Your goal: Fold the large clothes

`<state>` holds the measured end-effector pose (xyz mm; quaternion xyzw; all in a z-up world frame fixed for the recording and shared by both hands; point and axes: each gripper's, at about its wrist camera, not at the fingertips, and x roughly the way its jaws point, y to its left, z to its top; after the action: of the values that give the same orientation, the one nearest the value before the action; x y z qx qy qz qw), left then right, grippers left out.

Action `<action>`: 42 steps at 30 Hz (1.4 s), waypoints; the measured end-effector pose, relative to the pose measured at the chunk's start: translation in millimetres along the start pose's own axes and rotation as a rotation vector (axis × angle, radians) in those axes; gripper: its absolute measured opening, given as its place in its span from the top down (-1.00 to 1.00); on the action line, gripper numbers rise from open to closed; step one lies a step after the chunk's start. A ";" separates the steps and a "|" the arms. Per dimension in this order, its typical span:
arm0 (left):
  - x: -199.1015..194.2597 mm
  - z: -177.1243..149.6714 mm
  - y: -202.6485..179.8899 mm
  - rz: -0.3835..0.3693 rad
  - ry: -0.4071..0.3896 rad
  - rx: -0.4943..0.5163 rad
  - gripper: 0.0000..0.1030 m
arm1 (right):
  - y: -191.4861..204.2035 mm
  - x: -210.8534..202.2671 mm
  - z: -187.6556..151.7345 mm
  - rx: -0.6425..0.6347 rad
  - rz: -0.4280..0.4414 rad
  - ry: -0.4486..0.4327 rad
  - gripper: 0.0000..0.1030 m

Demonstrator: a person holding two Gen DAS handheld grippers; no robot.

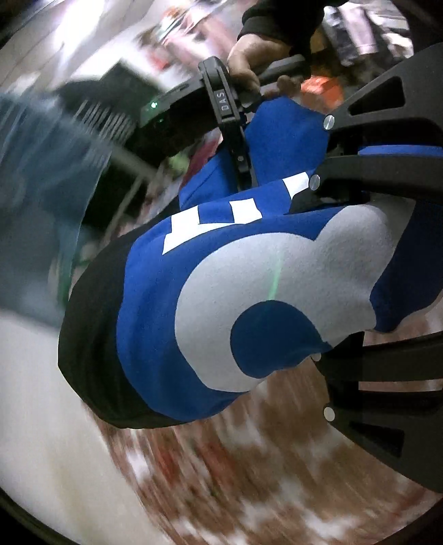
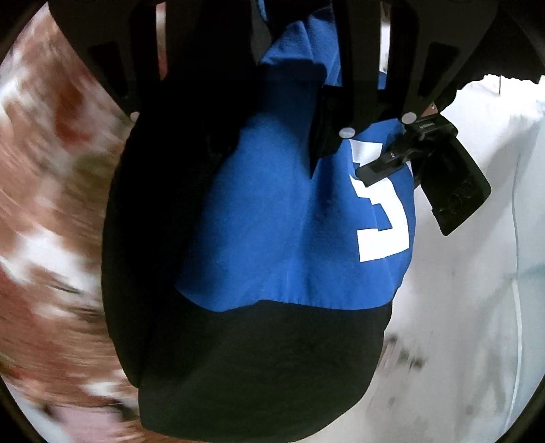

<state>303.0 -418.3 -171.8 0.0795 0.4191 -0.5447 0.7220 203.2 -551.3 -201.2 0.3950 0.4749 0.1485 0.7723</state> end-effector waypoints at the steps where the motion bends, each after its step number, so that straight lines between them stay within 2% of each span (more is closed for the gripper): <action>1: 17.8 6.4 -15.7 -0.036 0.005 0.017 0.14 | -17.8 -29.8 -11.8 0.031 -0.031 -0.038 0.30; 6: 136.2 49.2 -124.1 -0.261 0.066 0.136 0.14 | -88.4 -153.5 -56.8 0.149 -0.172 -0.192 0.30; 8: 171.7 60.9 -152.4 -0.322 0.091 0.171 0.14 | -106.1 -190.2 -72.6 0.184 -0.225 -0.231 0.30; 11: 222.2 79.3 -190.8 -0.375 0.121 0.250 0.14 | -138.3 -217.8 -83.2 0.239 -0.263 -0.288 0.30; 13: 257.8 87.4 -197.3 -0.388 0.157 0.283 0.13 | -165.1 -214.9 -82.1 0.277 -0.279 -0.313 0.30; 14: 273.1 89.5 -193.1 -0.395 0.176 0.282 0.13 | -189.6 -219.9 -67.7 0.284 -0.281 -0.311 0.30; 17: 336.0 73.0 -158.1 -0.387 0.287 0.233 0.13 | -242.4 -174.8 -67.3 0.340 -0.255 -0.301 0.30; 19: 368.0 49.0 -134.3 -0.326 0.367 0.201 0.12 | -268.6 -139.9 -71.0 0.341 -0.263 -0.268 0.30; 20: 380.7 36.2 -123.9 -0.289 0.403 0.189 0.12 | -277.4 -119.9 -74.5 0.321 -0.298 -0.229 0.29; 21: 389.9 23.0 -115.0 -0.264 0.426 0.179 0.08 | -278.9 -109.6 -77.5 0.284 -0.330 -0.207 0.13; 23: 396.3 1.1 -97.4 -0.271 0.433 0.129 -0.03 | -263.9 -84.9 -90.2 0.208 -0.368 -0.202 -0.08; 25: 392.7 -9.0 -87.2 -0.269 0.398 0.083 -0.35 | -267.0 -81.6 -100.6 0.195 -0.376 -0.222 -0.34; 26: 392.5 -12.0 -85.2 -0.255 0.397 0.073 -0.47 | -261.2 -76.6 -91.7 0.205 -0.366 -0.233 -0.40; 27: 392.1 -13.3 -85.3 -0.237 0.391 0.075 -0.68 | -262.6 -77.3 -94.9 0.217 -0.357 -0.245 -0.46; 28: 389.7 -15.1 -87.0 -0.218 0.381 0.089 -0.73 | -262.4 -80.8 -95.4 0.225 -0.356 -0.257 -0.48; 29: 385.4 -16.6 -88.6 -0.210 0.374 0.101 -0.73 | -264.5 -79.6 -81.1 0.228 -0.366 -0.261 -0.52; 30: 380.6 -17.8 -90.6 -0.193 0.369 0.117 -0.76 | -280.5 -100.0 -63.8 0.224 -0.393 -0.259 -0.64; 31: 379.0 -14.4 -92.8 -0.166 0.367 0.139 -0.79 | -273.6 -102.2 -67.9 0.219 -0.466 -0.252 -0.80; 32: 374.4 -10.9 -95.9 -0.130 0.361 0.178 -0.80 | -300.6 -136.2 -80.9 0.205 -0.501 -0.251 -0.90; 34: 354.0 -8.4 -105.7 -0.040 0.320 0.274 -0.86 | -293.0 -126.4 -82.3 0.204 -0.549 -0.245 -0.90; 37: 326.3 -5.6 -113.3 0.098 0.282 0.364 -0.89 | -294.9 -149.6 -95.4 0.259 -0.578 -0.236 -0.90; 38: 315.0 -5.4 -116.7 0.157 0.270 0.388 -0.89 | -292.4 -168.6 -103.3 0.251 -0.614 -0.241 -0.90; 40: 296.0 -2.3 -130.6 0.181 0.253 0.412 -0.89 | -266.5 -183.8 -86.2 0.239 -0.669 -0.293 -0.91; 42: 278.4 -1.1 -149.5 0.167 0.202 0.433 -0.89 | -258.8 -204.6 -73.3 0.220 -0.645 -0.367 -0.91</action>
<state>190.3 -677.0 -314.0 0.3205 0.3547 -0.5494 0.6853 -0.2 -807.3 -286.8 0.3260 0.4417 -0.2273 0.8044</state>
